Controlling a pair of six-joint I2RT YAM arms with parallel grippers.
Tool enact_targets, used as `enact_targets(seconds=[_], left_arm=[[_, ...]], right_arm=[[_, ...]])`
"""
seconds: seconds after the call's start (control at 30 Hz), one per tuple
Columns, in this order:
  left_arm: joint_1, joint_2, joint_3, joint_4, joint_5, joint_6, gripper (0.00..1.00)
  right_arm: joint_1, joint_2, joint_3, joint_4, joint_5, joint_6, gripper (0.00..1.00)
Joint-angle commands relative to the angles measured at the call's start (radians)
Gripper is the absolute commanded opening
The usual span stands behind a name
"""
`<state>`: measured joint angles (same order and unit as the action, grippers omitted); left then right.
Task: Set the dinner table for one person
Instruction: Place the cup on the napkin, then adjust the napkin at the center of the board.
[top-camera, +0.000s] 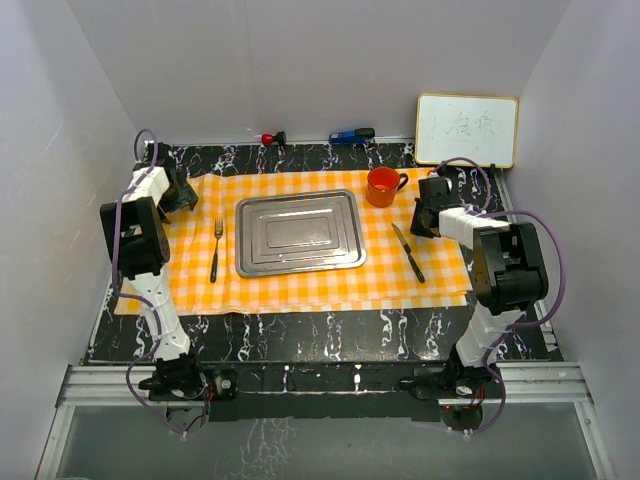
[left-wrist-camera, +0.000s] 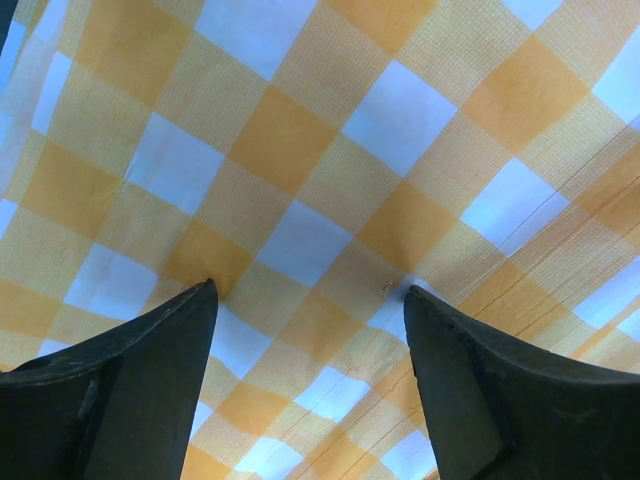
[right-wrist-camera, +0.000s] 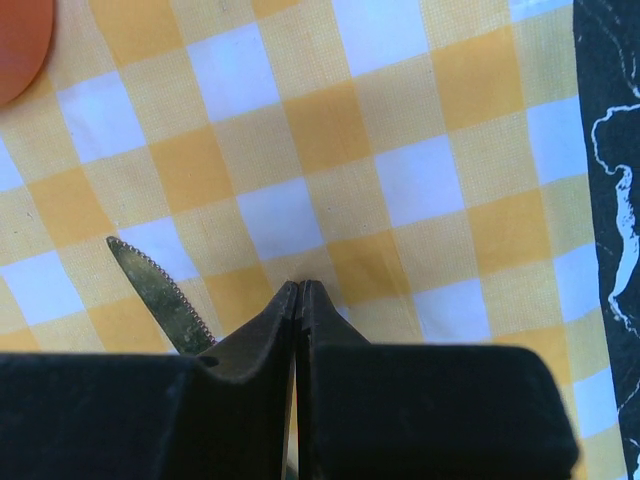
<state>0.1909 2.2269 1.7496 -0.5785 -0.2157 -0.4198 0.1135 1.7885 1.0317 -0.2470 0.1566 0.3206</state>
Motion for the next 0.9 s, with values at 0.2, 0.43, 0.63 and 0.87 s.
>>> enact_targets(seconds=[0.2, 0.43, 0.63, 0.87], left_arm=[[0.028, 0.111, 0.024, 0.028, -0.077, 0.111, 0.72], [0.028, 0.12, 0.043, 0.011, -0.081, 0.124, 0.73], [0.029, 0.119, 0.043, 0.025, -0.097, 0.159, 0.74], [0.028, 0.147, 0.118, 0.039, -0.045, 0.185, 0.75]], right_arm=[[-0.073, 0.096, -0.037, -0.006, 0.032, 0.0, 0.0], [-0.084, 0.075, -0.04, -0.04, 0.078, 0.0, 0.0], [-0.103, 0.065, -0.037, -0.056, 0.079, -0.016, 0.0], [-0.106, 0.042, -0.049, -0.079, 0.061, -0.014, 0.0]])
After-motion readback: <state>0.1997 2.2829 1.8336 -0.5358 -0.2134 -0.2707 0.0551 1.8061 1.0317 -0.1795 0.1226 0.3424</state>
